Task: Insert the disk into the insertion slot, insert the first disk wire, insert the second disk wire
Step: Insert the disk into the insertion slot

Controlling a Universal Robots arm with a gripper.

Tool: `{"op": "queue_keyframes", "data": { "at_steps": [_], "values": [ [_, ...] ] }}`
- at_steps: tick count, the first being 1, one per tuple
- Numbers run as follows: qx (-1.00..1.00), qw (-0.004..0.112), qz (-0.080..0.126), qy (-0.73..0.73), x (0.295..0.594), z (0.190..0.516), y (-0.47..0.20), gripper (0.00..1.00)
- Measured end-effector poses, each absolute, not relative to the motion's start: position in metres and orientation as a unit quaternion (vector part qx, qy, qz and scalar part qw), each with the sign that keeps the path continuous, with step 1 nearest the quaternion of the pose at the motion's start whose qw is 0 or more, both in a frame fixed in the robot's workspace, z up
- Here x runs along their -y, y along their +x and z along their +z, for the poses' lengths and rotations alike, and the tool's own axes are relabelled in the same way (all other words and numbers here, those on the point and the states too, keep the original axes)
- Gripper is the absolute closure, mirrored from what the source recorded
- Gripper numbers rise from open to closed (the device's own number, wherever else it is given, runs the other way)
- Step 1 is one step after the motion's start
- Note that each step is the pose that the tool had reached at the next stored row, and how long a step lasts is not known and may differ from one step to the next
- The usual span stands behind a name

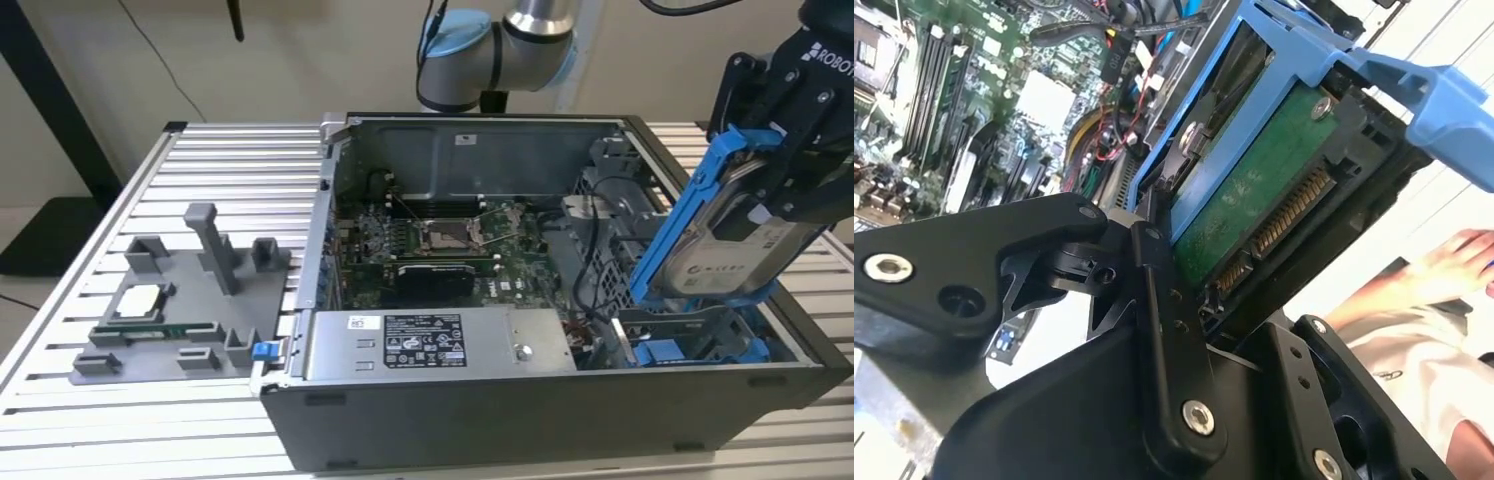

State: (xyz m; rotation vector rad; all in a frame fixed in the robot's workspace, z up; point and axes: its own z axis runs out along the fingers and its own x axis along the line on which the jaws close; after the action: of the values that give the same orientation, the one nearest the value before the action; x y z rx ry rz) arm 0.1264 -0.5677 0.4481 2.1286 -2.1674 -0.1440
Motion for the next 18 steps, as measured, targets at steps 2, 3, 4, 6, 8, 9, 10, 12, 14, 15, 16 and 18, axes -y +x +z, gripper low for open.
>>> {"op": "queue_keyframes", "data": {
  "at_steps": [2,3,4,6,8,9,10,12,14,15,16,18],
  "values": [
    [0.712,0.05,-0.047,0.699,0.5677,0.4474,0.1265,1.0],
    [0.712,0.05,-0.047,0.699,0.5677,0.4471,0.1265,1.0],
    [0.712,0.05,-0.047,0.699,0.5677,0.4468,0.1265,1.0],
    [0.712,0.05,-0.047,0.699,0.5677,0.4462,0.1265,1.0],
    [0.712,0.05,-0.047,0.699,0.5677,0.4455,0.1265,1.0],
    [0.712,0.05,-0.047,0.699,0.5677,0.4452,0.1265,1.0],
    [0.712,0.05,-0.047,0.699,0.5677,0.4449,0.1265,1.0],
    [0.712,0.05,-0.047,0.699,0.5677,0.4443,0.1265,1.0],
    [0.712,0.05,-0.047,0.699,0.5677,0.4437,0.1265,1.0],
    [0.712,0.05,-0.047,0.699,0.5677,0.4434,0.1265,1.0],
    [0.712,0.05,-0.047,0.699,0.5677,0.4431,0.1265,1.0],
    [0.712,0.05,-0.047,0.699,0.5677,0.4421,0.1266,1.0]
  ]
}}
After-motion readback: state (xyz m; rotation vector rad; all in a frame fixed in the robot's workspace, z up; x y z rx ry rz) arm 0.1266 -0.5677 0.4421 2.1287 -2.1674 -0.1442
